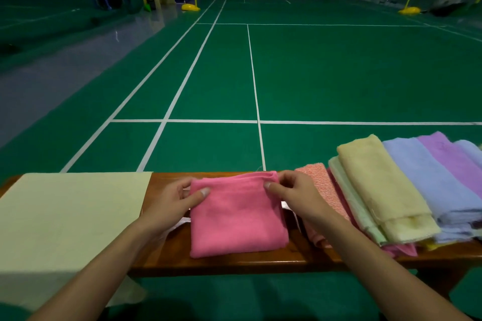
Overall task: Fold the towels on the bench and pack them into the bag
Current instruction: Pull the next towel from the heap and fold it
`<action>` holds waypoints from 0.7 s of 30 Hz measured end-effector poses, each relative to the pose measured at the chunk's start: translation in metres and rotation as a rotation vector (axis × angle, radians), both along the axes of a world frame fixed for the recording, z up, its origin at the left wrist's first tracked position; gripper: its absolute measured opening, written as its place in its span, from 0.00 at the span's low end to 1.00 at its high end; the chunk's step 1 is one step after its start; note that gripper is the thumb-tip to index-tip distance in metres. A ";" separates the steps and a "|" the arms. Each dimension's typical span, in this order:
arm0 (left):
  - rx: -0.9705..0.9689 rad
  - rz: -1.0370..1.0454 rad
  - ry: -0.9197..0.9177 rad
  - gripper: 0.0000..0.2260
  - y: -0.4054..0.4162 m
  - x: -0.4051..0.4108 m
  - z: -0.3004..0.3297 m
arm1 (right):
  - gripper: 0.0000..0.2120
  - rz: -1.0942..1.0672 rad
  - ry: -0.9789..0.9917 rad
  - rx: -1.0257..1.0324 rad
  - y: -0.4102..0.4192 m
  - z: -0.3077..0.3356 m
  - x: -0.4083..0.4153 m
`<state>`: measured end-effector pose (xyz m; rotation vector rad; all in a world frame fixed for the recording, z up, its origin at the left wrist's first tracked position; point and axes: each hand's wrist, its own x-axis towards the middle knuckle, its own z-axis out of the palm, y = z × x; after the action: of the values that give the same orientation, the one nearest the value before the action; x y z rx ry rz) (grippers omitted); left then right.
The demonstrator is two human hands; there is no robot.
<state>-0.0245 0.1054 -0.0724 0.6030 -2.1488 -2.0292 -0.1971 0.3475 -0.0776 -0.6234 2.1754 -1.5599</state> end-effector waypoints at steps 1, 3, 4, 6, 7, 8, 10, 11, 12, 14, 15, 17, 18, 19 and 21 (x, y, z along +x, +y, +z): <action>-0.041 0.005 -0.011 0.09 -0.001 -0.002 -0.003 | 0.07 -0.006 -0.006 0.006 -0.005 -0.002 -0.003; -0.140 0.004 -0.027 0.09 -0.003 -0.007 -0.009 | 0.08 -0.025 -0.018 0.021 -0.013 -0.009 -0.008; -0.184 0.008 -0.029 0.09 -0.004 -0.009 -0.011 | 0.09 -0.037 -0.012 0.038 -0.017 -0.013 -0.010; -0.285 0.044 -0.040 0.09 -0.008 -0.013 -0.014 | 0.11 -0.048 0.015 0.080 -0.024 -0.019 -0.012; -0.348 0.063 -0.052 0.10 -0.010 -0.014 -0.015 | 0.12 -0.052 0.019 0.100 -0.028 -0.022 -0.011; -0.400 0.076 -0.065 0.10 -0.012 -0.016 -0.017 | 0.12 -0.060 0.021 0.120 -0.030 -0.024 -0.012; -0.468 0.092 -0.095 0.10 -0.016 -0.020 -0.022 | 0.13 -0.088 0.036 0.151 -0.034 -0.028 -0.014; -0.485 0.106 -0.109 0.10 -0.018 -0.023 -0.025 | 0.13 -0.102 0.044 0.165 -0.036 -0.030 -0.015; -0.492 0.120 -0.125 0.11 -0.019 -0.025 -0.027 | 0.13 -0.114 0.055 0.178 -0.037 -0.033 -0.016; -0.504 0.139 -0.143 0.11 -0.019 -0.031 -0.029 | 0.14 -0.126 0.094 0.196 -0.038 -0.037 -0.018; -0.528 0.148 -0.153 0.11 -0.019 -0.035 -0.029 | 0.14 -0.130 0.126 0.205 -0.038 -0.039 -0.018; -0.671 0.157 -0.204 0.12 -0.020 -0.041 -0.030 | 0.14 -0.135 0.195 0.222 -0.039 -0.041 -0.019; -0.777 0.154 -0.247 0.13 -0.022 -0.044 -0.031 | 0.13 -0.139 0.231 0.232 -0.039 -0.041 -0.019; -0.884 0.151 -0.286 0.13 -0.022 -0.045 -0.032 | 0.12 -0.143 0.268 0.243 -0.039 -0.041 -0.020; -1.036 0.148 -0.342 0.13 -0.024 -0.046 -0.034 | 0.11 -0.145 0.349 0.283 -0.038 -0.043 -0.020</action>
<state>-0.0706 0.0817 -0.1062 0.8909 -2.7837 -0.5529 -0.2172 0.3093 -0.1208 -0.6993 2.6927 -1.2447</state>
